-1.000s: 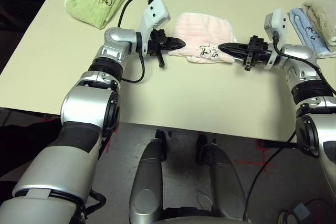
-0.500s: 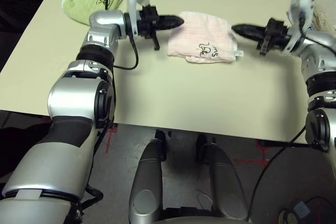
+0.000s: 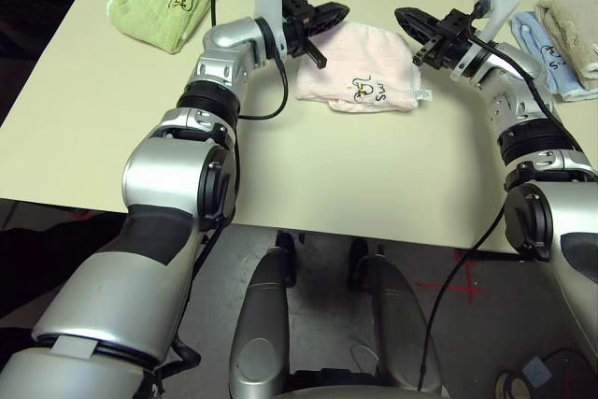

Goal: Fold the towel and set it aside.

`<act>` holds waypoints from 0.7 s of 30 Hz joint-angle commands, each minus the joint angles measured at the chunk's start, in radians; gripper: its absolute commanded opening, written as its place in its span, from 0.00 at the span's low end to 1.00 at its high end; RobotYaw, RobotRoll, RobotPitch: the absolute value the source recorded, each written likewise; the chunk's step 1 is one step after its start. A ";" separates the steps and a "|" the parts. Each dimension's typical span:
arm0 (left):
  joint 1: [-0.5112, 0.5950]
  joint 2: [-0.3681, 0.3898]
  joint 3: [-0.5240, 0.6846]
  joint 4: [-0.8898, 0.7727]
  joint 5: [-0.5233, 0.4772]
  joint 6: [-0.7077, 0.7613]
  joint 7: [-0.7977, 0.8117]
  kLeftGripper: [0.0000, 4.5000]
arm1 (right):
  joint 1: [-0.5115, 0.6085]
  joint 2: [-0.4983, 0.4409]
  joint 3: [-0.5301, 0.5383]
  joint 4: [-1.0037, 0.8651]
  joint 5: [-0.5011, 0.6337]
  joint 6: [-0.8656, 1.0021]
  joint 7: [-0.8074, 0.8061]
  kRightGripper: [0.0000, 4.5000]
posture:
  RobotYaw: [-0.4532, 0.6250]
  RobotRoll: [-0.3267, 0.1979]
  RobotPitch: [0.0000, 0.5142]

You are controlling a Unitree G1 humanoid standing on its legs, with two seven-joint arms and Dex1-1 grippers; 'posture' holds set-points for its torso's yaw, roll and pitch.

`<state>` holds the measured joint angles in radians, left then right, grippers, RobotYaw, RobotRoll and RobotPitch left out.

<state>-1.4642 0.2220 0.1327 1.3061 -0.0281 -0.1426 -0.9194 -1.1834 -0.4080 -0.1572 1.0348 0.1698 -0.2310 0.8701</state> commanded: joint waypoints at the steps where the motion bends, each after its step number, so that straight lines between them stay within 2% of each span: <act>1: 0.016 -0.012 -0.020 -0.004 0.012 0.000 -0.053 0.01 | -0.010 0.009 0.022 0.014 -0.019 0.005 0.002 0.00 | 0.48 0.62 0.75; 15: 0.021 -0.020 -0.036 -0.005 0.017 -0.002 -0.102 0.01 | -0.001 0.041 0.030 -0.033 0.014 0.051 0.078 0.00 | 0.48 0.62 0.75; 21: 0.053 -0.007 -0.048 0.019 0.049 0.076 0.076 0.01 | 0.014 0.051 0.070 -0.023 -0.029 0.097 0.053 0.00 | 0.47 0.62 0.75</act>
<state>-1.4313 0.2166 0.0978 1.3104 -0.0014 -0.0909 -0.8798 -1.1921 -0.3614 -0.1052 1.0179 0.1589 -0.1503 0.9252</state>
